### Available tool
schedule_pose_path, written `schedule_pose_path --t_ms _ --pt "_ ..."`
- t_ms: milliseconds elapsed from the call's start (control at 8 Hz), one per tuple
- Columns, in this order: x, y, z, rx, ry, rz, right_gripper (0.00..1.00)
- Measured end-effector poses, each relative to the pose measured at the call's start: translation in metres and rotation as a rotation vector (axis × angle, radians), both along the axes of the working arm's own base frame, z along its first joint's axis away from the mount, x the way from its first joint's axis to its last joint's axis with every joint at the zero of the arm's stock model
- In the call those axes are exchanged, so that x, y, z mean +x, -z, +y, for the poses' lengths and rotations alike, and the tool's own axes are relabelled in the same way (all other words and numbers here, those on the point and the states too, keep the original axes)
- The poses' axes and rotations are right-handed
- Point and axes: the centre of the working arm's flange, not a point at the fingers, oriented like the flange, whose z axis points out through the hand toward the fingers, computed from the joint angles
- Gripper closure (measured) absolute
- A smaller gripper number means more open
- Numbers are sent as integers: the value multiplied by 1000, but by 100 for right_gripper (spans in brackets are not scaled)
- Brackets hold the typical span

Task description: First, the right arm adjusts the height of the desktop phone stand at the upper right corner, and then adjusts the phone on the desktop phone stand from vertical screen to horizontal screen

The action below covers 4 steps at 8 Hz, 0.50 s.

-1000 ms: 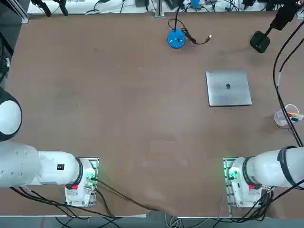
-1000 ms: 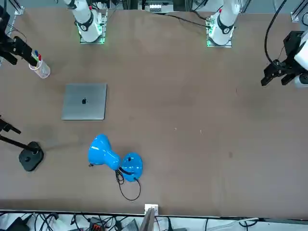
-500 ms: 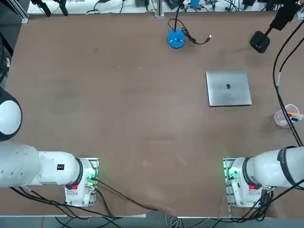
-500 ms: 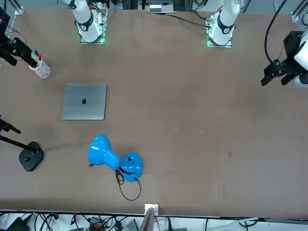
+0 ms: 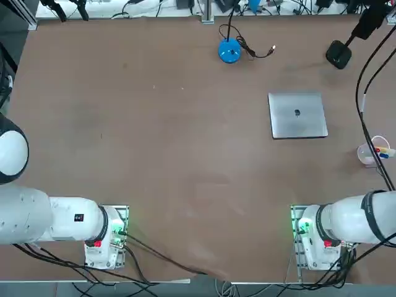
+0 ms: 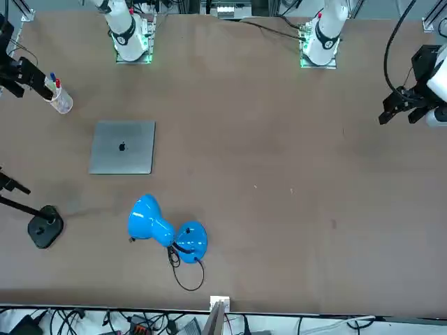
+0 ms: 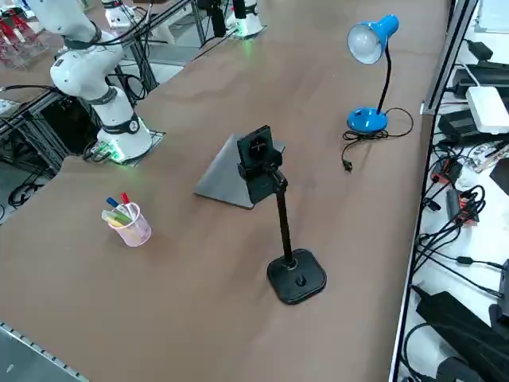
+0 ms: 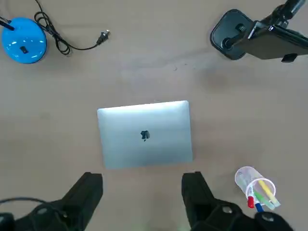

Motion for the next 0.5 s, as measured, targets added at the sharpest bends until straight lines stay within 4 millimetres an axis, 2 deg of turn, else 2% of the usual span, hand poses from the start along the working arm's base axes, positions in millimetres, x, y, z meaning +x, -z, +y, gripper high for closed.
schedule_pose_path --t_ms 250,500 --pt "-1 0 -13 2 24 -1 0" --pt "-1 -4 -15 3 28 -8 0"
